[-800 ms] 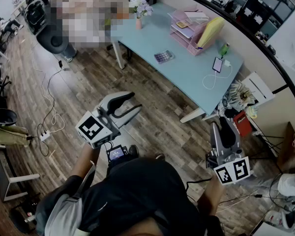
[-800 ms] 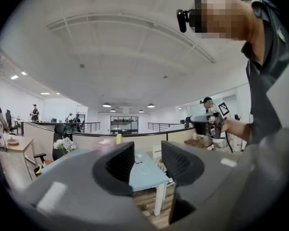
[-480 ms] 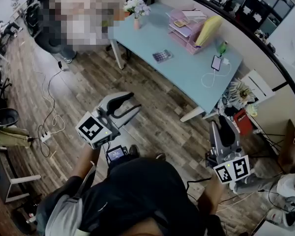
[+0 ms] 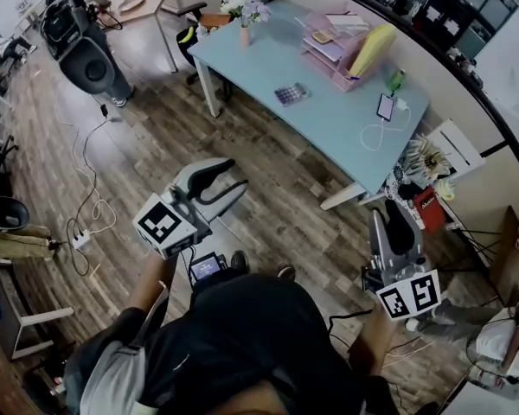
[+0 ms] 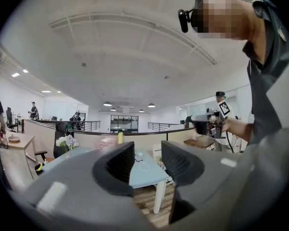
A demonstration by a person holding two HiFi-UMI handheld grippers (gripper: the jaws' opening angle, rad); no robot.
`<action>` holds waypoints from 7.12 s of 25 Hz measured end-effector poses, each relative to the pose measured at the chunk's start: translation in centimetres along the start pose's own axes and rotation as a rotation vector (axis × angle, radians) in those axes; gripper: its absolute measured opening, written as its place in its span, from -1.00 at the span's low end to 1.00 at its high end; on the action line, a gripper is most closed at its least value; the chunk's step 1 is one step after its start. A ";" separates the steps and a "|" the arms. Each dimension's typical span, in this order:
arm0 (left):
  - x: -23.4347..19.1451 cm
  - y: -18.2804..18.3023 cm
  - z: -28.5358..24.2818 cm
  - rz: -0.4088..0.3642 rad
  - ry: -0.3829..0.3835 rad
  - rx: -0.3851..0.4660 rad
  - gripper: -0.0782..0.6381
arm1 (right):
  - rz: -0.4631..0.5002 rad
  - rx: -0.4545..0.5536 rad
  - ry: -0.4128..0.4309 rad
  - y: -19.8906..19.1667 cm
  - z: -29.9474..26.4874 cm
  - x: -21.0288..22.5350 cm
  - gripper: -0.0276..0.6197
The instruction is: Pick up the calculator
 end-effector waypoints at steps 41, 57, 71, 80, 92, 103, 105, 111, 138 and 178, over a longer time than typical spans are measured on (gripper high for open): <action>-6.8 -0.1 -5.0 0.037 0.117 -0.027 -0.15 | -0.088 0.011 0.116 -0.2 -12.2 7.9 -0.56; -5.2 0.7 -11.7 0.064 0.250 -0.079 -0.15 | -0.129 -0.006 0.270 -0.7 -16.6 17.2 -0.56; -3.9 0.9 -16.6 0.048 0.287 -0.103 -0.15 | -0.159 -0.006 0.302 -1.7 -17.0 23.4 -0.56; -5.2 1.1 -18.8 0.067 0.213 -0.108 -0.15 | -0.172 -0.020 0.230 -1.9 -16.1 24.0 -0.56; -13.5 1.3 -21.2 -0.020 0.031 -0.041 -0.15 | -0.147 0.005 0.055 -0.6 -18.2 21.9 -0.56; -22.1 1.1 -21.1 -0.033 -0.091 -0.014 -0.15 | -0.118 0.030 -0.067 0.8 -22.8 17.4 -0.56; -23.1 1.5 -21.0 -0.016 -0.109 -0.025 -0.15 | -0.118 0.034 -0.089 0.9 -23.4 16.5 -0.56; -26.2 1.3 -20.4 -0.019 -0.158 -0.021 -0.15 | -0.117 0.036 -0.139 0.7 -25.3 14.3 -0.56; -33.1 -1.3 -18.4 0.047 -0.106 0.012 -0.15 | -0.070 -0.021 -0.088 2.4 -33.3 12.6 -0.56; -28.1 1.4 -30.9 0.022 0.186 -0.110 -0.15 | -0.201 -0.030 0.262 -0.3 -40.9 33.3 -0.56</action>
Point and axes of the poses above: the fingertips, and each gripper's own axes: z backward along the fingers, x to its right, y out of its top, the point moved 10 cm from there along z, backward along the fingers, and after that the axes turned 5 degrees about -x, right-handed, at the moved point
